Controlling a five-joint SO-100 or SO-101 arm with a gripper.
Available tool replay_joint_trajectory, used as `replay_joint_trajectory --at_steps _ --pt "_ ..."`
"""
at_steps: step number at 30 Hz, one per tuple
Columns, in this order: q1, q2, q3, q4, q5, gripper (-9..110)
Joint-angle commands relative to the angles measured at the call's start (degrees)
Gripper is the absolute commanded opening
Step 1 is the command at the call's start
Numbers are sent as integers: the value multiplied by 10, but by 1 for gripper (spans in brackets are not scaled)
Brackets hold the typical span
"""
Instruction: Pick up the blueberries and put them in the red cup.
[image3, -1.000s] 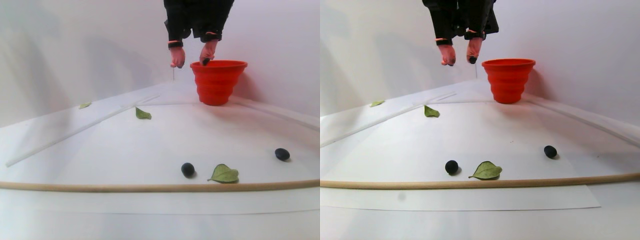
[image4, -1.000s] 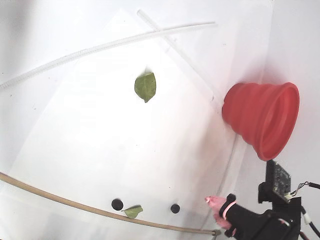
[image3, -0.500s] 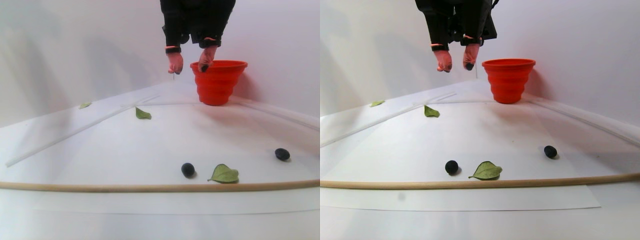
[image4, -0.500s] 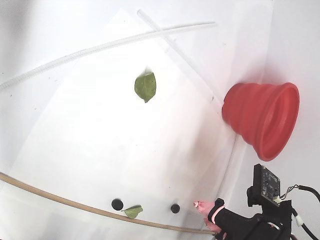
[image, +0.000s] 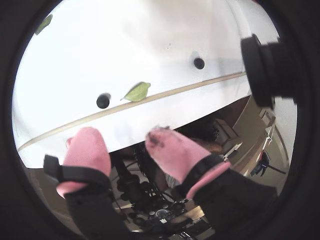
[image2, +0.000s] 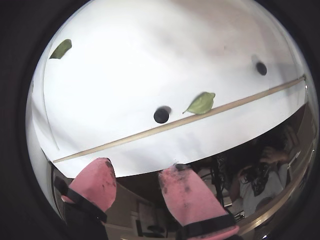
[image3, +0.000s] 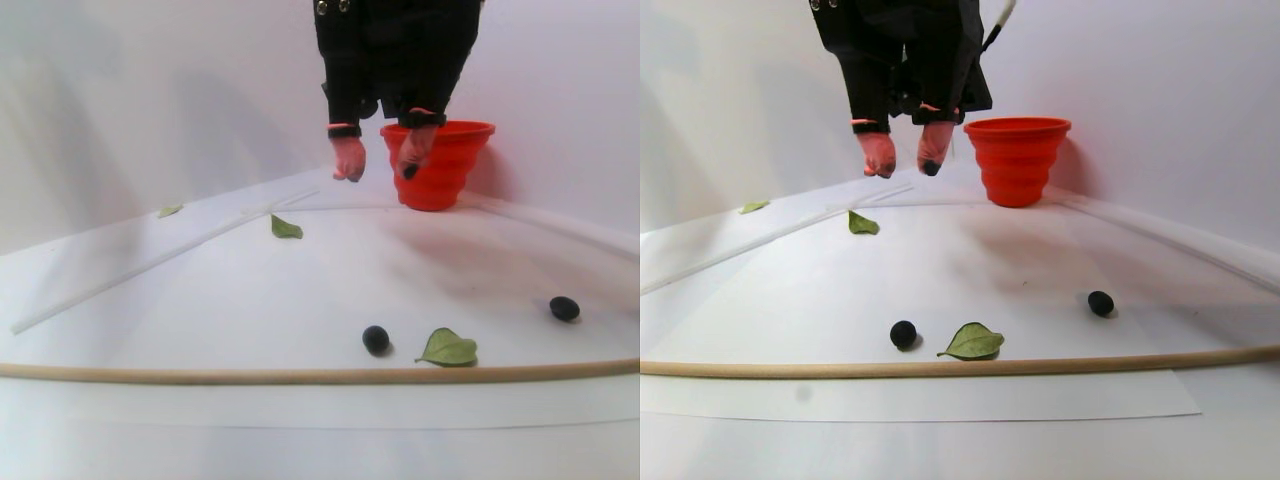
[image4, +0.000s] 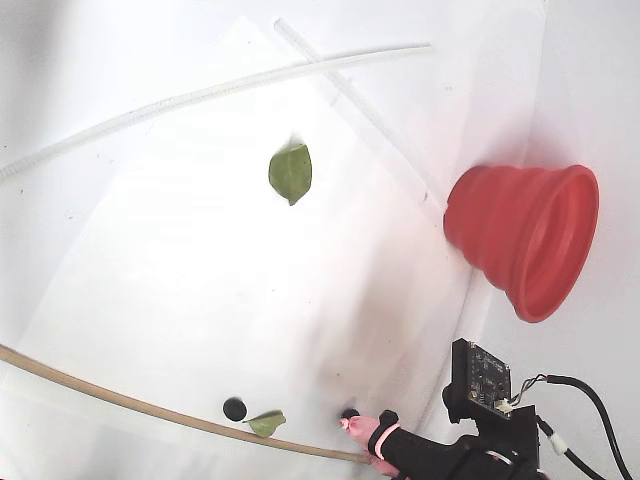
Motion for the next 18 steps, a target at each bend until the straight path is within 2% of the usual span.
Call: replay_joint_trajectory --at_steps 1,18 --pt "0 4 4 -11 -9 17" --pt "9 -70 28 -76 -13 16"
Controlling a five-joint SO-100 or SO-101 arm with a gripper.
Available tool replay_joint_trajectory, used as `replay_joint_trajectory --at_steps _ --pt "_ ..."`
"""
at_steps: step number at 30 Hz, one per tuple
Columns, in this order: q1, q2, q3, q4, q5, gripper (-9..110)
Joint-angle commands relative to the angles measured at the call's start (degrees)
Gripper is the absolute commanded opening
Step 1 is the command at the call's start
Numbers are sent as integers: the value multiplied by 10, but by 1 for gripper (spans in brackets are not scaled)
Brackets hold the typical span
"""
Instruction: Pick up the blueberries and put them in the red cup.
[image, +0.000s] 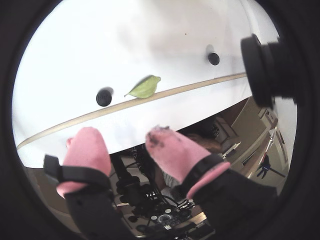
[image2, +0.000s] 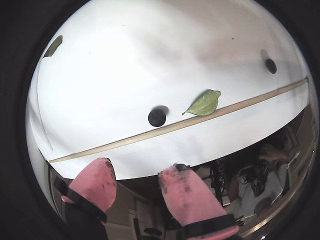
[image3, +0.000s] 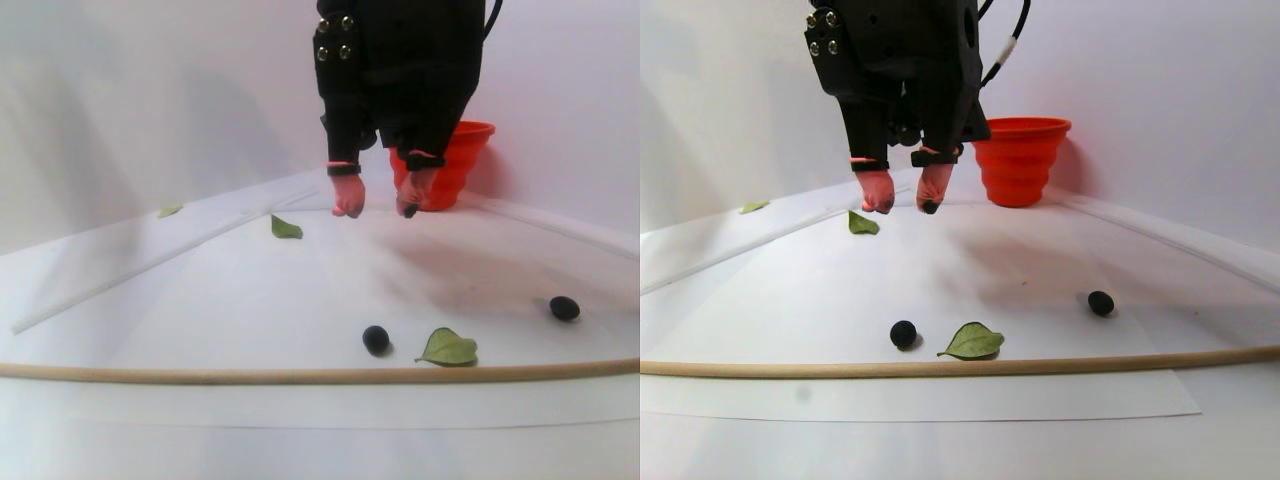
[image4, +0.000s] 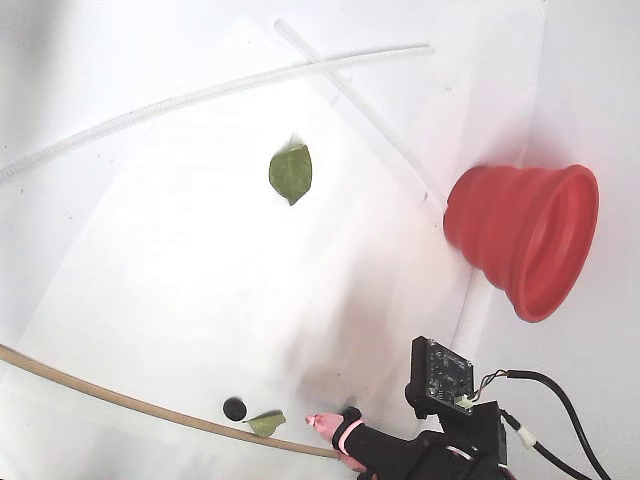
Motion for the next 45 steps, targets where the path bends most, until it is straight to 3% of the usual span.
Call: replay_joint_trajectory --at_steps 1,45 --pt "8 -5 0 -14 -3 16" --pt "18 -250 -22 -174 -11 19"
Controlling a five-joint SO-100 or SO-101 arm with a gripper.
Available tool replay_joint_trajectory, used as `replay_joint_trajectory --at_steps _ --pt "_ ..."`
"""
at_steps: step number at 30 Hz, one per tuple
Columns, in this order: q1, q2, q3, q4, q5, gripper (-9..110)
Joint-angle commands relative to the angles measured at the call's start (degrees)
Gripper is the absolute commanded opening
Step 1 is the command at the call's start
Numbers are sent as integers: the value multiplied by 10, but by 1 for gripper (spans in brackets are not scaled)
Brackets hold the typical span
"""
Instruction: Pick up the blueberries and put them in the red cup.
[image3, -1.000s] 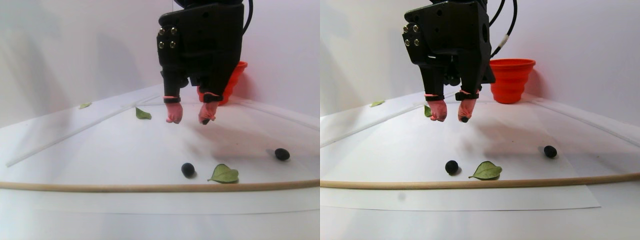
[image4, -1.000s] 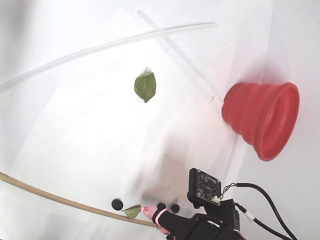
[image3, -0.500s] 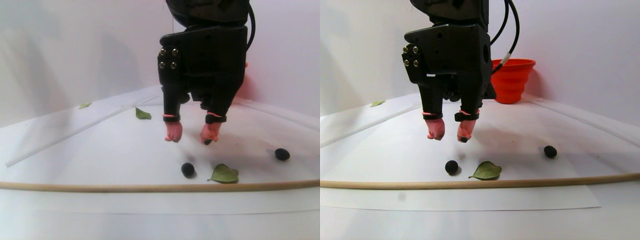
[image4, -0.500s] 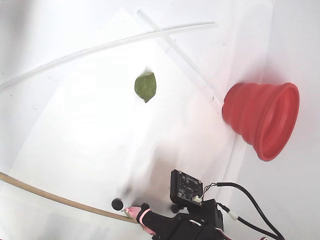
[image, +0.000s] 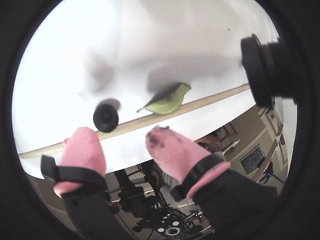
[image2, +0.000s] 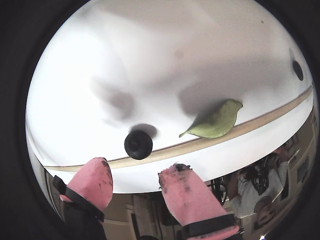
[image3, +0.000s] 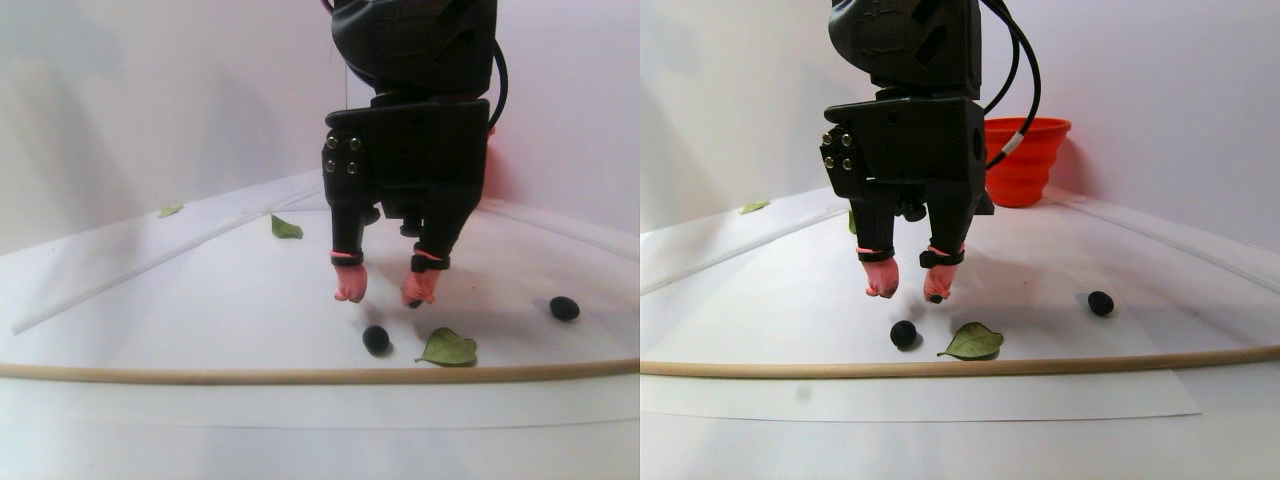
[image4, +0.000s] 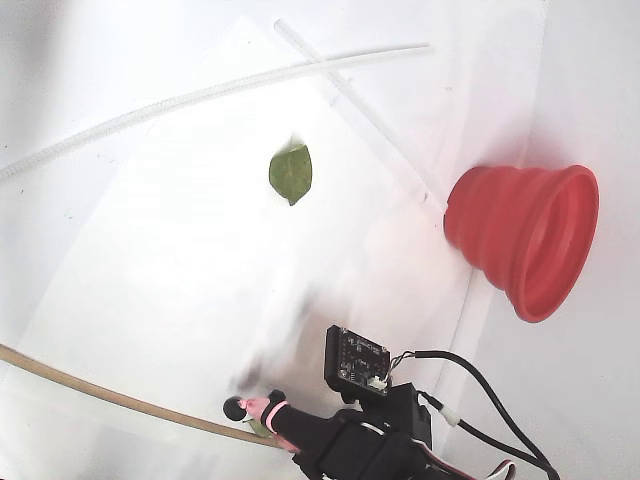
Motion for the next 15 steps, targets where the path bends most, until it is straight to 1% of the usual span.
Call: replay_joint_trajectory --at_steps 1,15 --pt "11 0 -4 -4 1 19" --pt "1 -30 -3 -26 4 20"
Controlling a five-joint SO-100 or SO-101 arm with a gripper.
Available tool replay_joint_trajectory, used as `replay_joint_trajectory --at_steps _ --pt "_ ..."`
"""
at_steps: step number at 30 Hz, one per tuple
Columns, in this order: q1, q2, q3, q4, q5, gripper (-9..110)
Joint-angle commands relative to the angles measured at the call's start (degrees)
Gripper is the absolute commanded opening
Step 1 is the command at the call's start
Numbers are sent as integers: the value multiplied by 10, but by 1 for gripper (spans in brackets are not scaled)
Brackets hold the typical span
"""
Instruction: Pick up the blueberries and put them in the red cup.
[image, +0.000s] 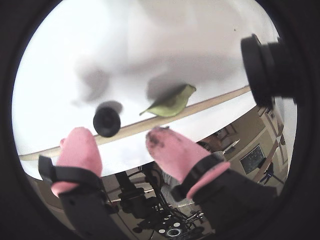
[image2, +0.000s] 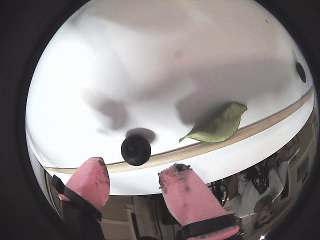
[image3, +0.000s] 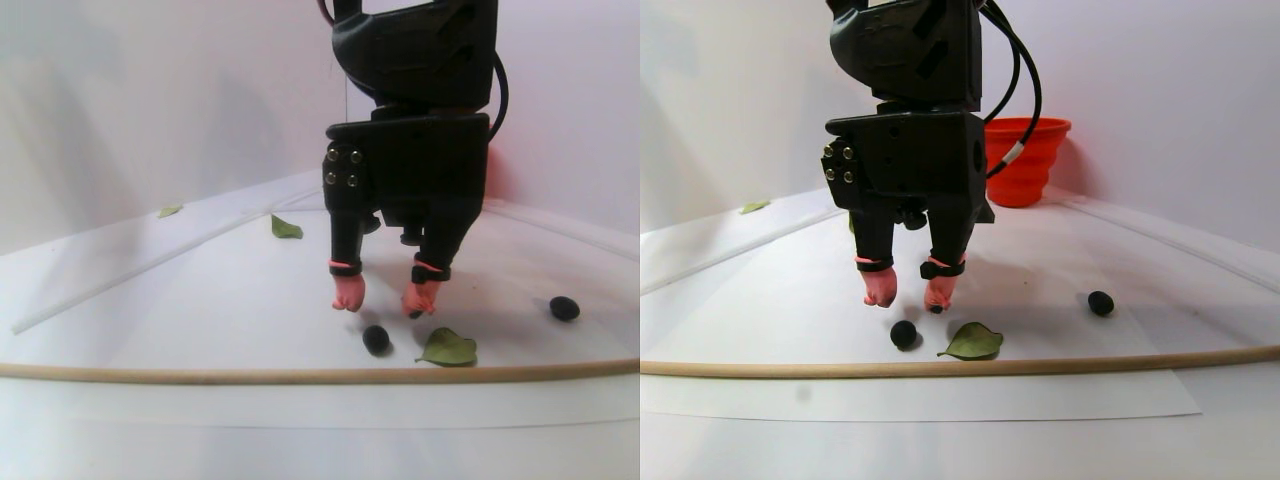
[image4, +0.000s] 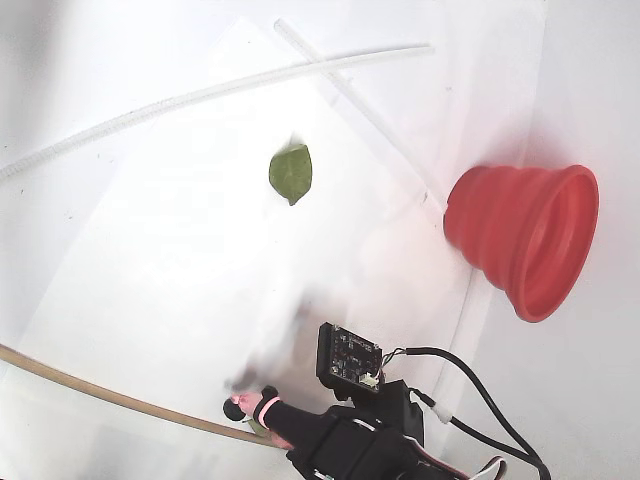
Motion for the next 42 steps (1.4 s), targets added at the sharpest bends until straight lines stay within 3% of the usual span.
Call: replay_joint_trajectory --at_steps 1,42 --pt "0 -4 0 -11 5 20" --pt "-13 -67 38 -98 -4 20"
